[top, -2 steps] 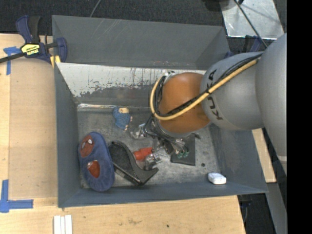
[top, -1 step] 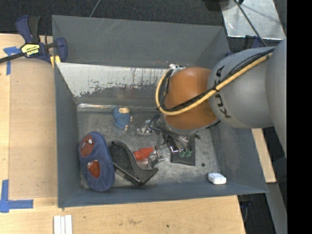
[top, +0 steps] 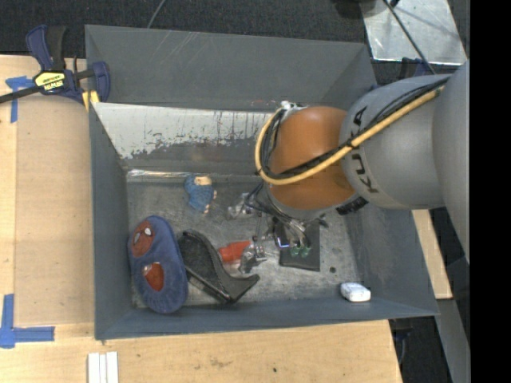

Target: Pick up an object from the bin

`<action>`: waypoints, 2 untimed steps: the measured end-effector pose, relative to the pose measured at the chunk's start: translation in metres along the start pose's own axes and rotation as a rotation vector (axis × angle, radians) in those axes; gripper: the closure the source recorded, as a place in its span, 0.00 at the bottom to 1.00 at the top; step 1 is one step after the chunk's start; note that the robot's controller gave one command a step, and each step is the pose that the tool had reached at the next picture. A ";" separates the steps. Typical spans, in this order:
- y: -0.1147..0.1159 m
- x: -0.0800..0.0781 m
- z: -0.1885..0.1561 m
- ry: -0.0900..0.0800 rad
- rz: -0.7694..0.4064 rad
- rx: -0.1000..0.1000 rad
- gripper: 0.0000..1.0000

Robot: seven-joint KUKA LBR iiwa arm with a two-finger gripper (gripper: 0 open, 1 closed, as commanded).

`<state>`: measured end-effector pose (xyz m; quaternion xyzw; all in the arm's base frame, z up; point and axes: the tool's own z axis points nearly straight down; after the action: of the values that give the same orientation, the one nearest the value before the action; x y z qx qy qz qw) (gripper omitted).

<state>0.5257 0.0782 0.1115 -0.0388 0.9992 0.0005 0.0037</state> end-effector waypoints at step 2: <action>-0.007 0.000 0.035 0.003 0.079 0.000 0.00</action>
Offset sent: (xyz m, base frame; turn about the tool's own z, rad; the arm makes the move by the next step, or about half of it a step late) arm -0.0038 -0.0072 -0.0415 0.0804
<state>0.5267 0.0717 0.0762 0.0009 1.0000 0.0007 0.0019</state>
